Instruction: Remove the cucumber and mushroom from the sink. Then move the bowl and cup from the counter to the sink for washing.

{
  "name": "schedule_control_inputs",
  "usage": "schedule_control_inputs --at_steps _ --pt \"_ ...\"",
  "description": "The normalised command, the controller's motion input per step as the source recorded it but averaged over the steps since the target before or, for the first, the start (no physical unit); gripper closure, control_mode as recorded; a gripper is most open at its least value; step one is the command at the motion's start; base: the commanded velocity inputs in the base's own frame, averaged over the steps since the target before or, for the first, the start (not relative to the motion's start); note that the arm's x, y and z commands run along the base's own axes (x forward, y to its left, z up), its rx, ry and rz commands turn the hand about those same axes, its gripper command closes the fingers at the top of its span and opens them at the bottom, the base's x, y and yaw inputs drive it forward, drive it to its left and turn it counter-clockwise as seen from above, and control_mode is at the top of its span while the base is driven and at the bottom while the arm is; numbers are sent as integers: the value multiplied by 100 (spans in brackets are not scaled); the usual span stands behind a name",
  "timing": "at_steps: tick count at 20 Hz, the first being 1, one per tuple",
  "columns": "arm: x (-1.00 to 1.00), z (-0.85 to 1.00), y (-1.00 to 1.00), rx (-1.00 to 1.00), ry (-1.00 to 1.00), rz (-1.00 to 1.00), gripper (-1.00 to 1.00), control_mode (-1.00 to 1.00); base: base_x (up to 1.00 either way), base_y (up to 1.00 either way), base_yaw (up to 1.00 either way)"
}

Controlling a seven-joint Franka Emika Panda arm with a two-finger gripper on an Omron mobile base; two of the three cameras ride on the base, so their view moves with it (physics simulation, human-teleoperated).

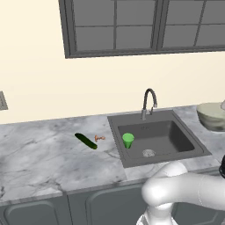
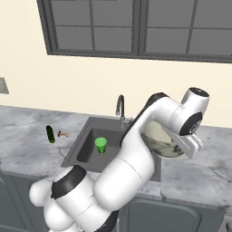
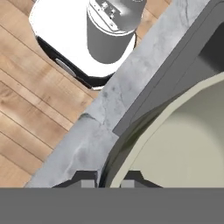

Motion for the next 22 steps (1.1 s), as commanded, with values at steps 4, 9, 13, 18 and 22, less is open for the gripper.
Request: schedule_control_inputs --at_steps 4,9,13,18,22 --pt "17 -15 29 0 7 13 100 -100 0 0 0" --pt "20 -6 22 3 1 14 100 -100 0 0 0" --pt "14 -11 30 3 0 10 100 -100 0 0 0" --pt "18 -16 27 4 1 6 100 -100 0 0 0" --pt "19 -20 25 8 2 3 100 -100 0 0 0"
